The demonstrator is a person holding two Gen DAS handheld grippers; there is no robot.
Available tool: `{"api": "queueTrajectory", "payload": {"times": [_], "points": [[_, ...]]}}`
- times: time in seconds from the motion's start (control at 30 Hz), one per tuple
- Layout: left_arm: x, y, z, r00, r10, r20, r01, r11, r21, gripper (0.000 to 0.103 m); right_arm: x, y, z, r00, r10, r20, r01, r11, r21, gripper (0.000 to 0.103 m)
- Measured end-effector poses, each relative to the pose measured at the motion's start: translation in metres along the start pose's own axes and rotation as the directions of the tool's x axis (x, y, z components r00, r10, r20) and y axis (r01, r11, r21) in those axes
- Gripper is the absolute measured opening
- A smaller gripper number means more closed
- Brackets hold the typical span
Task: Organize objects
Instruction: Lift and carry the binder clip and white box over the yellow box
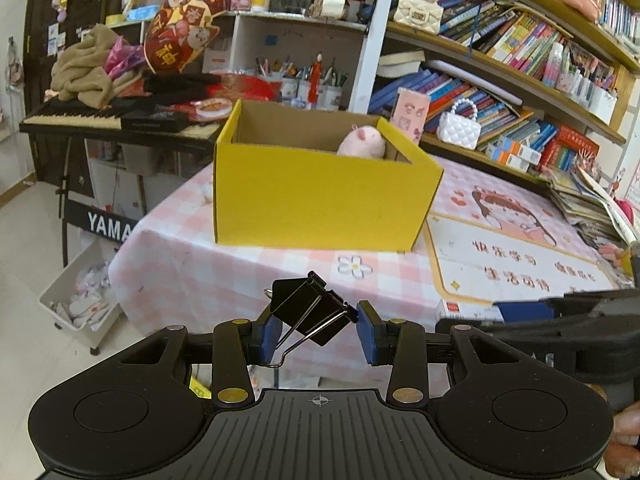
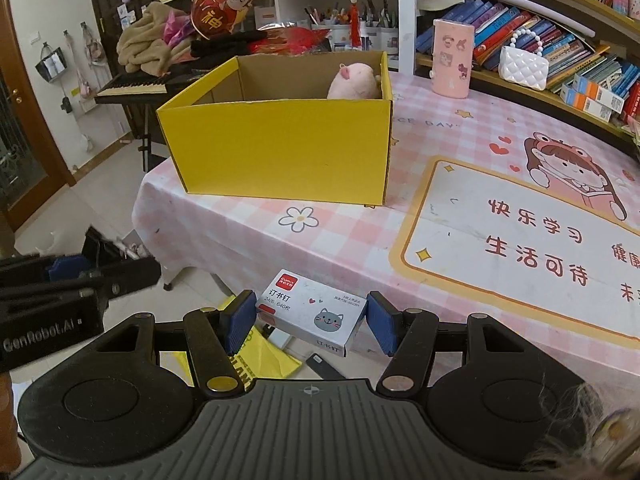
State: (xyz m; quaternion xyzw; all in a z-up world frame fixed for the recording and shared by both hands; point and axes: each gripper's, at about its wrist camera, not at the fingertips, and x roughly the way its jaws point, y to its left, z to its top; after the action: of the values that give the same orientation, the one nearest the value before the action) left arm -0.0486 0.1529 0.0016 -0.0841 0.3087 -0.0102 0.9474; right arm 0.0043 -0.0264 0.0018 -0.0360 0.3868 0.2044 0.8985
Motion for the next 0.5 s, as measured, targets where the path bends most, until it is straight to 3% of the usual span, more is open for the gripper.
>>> {"api": "queueTrajectory", "payload": {"times": [0.2,0.33,0.5], "points": [[0.007,-0.001,0.035,0.996,0.011,0.088,-0.014,0.999,0.03,0.039,0.004,0.001,0.016,0.999,0.015,0.035,-0.014,1.0,-0.021,0.058],[0.014,0.001,0.066,0.986,0.021,0.168,-0.029,0.999,0.042,0.039,0.007,0.003,0.05,0.992,0.011,0.129,-0.002,0.998,-0.068,0.057],[0.038,-0.002,0.107,0.973,0.042,0.228,-0.058,0.996,0.065,0.039,0.017,-0.006,0.105,0.963,-0.004,0.269,0.03,0.995,-0.093,0.057]]}}
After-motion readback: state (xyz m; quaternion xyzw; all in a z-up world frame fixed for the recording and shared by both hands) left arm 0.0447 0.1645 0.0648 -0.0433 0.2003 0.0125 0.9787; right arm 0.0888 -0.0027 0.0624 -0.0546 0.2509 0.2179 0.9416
